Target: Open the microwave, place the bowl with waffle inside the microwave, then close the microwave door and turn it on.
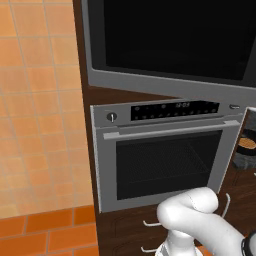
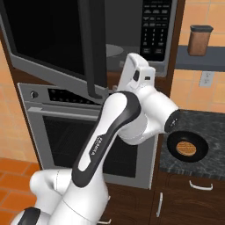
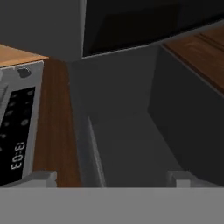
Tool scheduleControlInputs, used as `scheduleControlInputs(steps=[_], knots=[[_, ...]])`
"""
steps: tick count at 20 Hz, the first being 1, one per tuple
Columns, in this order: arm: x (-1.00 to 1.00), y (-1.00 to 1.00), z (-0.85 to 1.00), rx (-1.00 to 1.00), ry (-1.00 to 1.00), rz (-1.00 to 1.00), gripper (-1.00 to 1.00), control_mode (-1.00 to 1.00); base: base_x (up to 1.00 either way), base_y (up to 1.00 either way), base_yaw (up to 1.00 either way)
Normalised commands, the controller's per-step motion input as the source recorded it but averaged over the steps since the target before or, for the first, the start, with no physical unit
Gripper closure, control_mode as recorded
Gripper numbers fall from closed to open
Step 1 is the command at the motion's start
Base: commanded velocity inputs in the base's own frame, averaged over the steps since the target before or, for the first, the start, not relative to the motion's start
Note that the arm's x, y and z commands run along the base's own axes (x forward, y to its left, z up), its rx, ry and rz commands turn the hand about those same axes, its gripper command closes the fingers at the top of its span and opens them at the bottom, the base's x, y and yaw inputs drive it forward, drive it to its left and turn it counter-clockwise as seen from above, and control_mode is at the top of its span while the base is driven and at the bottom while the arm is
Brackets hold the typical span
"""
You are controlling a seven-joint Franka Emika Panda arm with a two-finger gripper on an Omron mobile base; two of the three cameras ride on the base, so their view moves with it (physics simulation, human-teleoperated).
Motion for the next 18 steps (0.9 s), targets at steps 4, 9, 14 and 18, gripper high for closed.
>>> scheduleControlInputs(steps=[4,9,14,18], knots=[[-0.48,0.43,0.25,-0.15,-0.15,0.19,-1.00,-1.00,0.00,0.00,0.00],[-0.78,0.56,0.09,-0.19,-0.08,0.22,-1.00,-1.00,0.00,0.00,0.00],[-0.59,0.68,0.10,-0.20,0.00,0.20,-1.00,-1.00,0.00,0.00,0.00],[-0.65,0.68,0.18,-0.13,-0.01,0.21,-1.00,-1.00,0.00,0.00,0.00]])
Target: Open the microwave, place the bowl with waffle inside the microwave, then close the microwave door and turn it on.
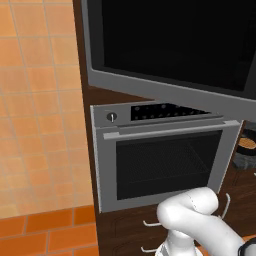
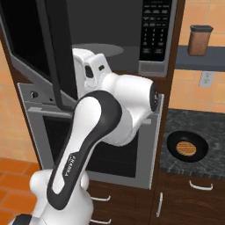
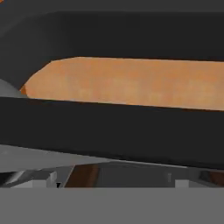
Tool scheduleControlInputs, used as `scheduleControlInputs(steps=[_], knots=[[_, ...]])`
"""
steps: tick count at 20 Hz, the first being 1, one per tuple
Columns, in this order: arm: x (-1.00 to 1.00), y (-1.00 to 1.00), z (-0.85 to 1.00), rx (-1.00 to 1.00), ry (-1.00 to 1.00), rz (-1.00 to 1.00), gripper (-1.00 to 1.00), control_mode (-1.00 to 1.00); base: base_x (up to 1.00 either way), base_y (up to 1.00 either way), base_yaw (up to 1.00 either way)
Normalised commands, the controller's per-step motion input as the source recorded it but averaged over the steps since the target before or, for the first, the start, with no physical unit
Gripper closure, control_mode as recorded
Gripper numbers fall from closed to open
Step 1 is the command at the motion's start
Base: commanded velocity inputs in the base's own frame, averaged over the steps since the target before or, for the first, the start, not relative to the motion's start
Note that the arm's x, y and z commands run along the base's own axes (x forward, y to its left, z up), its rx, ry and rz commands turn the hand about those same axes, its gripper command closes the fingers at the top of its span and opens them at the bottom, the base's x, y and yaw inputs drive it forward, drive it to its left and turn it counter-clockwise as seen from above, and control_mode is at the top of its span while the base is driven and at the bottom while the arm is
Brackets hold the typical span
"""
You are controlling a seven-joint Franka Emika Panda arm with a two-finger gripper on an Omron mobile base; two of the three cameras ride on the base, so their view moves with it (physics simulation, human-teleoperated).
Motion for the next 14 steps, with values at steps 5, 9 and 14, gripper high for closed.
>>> scheduleControlInputs(steps=[5,9,14], knots=[[-0.96,0.71,0.02,-0.07,-0.03,0.21,-1.00,-1.00,0.00,0.00,0.00],[-0.77,0.75,0.00,-0.03,-0.02,0.13,-1.00,-1.00,0.00,0.00,0.00],[-0.39,0.73,0.00,0.00,-0.01,0.05,-1.00,-1.00,0.00,0.00,0.00]])
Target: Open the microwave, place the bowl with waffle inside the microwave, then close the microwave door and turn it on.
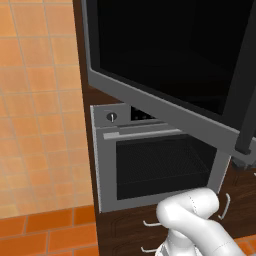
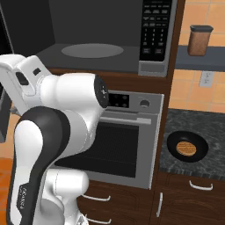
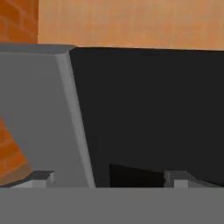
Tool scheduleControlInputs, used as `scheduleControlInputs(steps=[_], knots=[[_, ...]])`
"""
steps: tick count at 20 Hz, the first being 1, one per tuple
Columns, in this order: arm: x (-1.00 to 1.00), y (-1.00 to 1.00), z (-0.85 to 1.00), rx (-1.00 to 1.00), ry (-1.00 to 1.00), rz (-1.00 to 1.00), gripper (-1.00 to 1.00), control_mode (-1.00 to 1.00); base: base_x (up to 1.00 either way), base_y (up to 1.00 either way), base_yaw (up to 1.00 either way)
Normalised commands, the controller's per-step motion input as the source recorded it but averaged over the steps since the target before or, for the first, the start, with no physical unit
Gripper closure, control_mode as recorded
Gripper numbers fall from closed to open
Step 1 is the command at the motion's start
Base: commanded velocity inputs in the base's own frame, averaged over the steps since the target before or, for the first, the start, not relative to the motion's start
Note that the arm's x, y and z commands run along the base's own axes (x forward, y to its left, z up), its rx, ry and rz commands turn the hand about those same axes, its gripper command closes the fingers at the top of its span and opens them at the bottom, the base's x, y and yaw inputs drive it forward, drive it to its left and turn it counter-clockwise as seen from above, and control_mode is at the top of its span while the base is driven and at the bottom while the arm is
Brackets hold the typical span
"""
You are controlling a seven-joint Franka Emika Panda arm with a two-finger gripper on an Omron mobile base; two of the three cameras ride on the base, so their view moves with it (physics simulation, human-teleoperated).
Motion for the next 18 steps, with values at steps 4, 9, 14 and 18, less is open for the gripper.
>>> scheduleControlInputs(steps=[4,9,14,18], knots=[[-0.37,0.75,0.00,0.00,-0.04,0.03,-1.00,-1.00,0.00,0.00,0.00],[-0.40,0.68,0.00,0.00,-0.06,0.01,-1.00,-1.00,0.00,0.00,0.00],[-0.29,0.31,0.07,0.00,-0.06,0.00,-1.00,-1.00,0.00,0.00,0.00],[0.00,0.00,0.09,0.00,-0.01,0.00,-1.00,-1.00,0.00,0.00,0.00]])
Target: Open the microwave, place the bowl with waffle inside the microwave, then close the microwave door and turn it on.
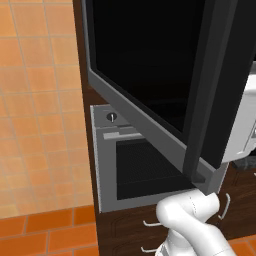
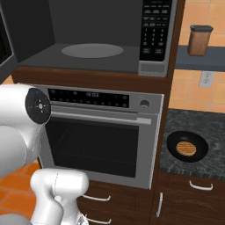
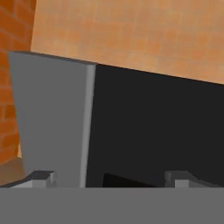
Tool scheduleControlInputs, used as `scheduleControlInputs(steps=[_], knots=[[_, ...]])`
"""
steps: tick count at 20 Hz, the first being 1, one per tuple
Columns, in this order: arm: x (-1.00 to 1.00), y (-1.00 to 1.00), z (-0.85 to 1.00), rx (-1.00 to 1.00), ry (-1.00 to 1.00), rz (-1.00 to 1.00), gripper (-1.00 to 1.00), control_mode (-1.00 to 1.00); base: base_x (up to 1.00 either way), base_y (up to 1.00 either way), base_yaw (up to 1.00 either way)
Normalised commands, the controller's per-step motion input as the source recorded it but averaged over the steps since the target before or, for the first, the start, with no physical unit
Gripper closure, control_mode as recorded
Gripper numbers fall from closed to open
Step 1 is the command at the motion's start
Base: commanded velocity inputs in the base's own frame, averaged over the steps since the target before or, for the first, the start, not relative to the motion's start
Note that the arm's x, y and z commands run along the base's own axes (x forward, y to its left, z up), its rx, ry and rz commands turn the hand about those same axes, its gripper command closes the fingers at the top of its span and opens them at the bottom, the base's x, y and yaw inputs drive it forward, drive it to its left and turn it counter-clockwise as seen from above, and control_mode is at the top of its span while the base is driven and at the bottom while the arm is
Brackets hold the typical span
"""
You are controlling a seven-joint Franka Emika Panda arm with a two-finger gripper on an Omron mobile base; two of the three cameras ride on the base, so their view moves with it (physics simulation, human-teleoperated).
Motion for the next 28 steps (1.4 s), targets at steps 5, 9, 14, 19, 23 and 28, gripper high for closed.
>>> scheduleControlInputs(steps=[5,9,14,19,23,28], knots=[[0.00,-0.58,0.04,-0.05,-0.01,-0.02,-1.00,-1.00,0.00,0.00,0.00],[0.00,-1.00,-0.02,-0.05,0.08,-0.19,-1.00,-1.00,0.00,0.00,0.00],[0.01,-1.00,-0.23,-0.05,0.12,-0.31,-1.00,-1.00,0.00,0.00,0.00],[0.20,-1.00,-0.35,-0.08,0.11,-0.29,-1.00,-1.00,0.00,0.00,0.00],[0.35,-1.00,-0.39,-0.09,0.13,-0.29,-1.00,-1.00,0.00,0.00,0.00],[0.42,-1.00,-0.47,-0.11,0.15,-0.28,-1.00,-1.00,0.00,0.00,0.00]])
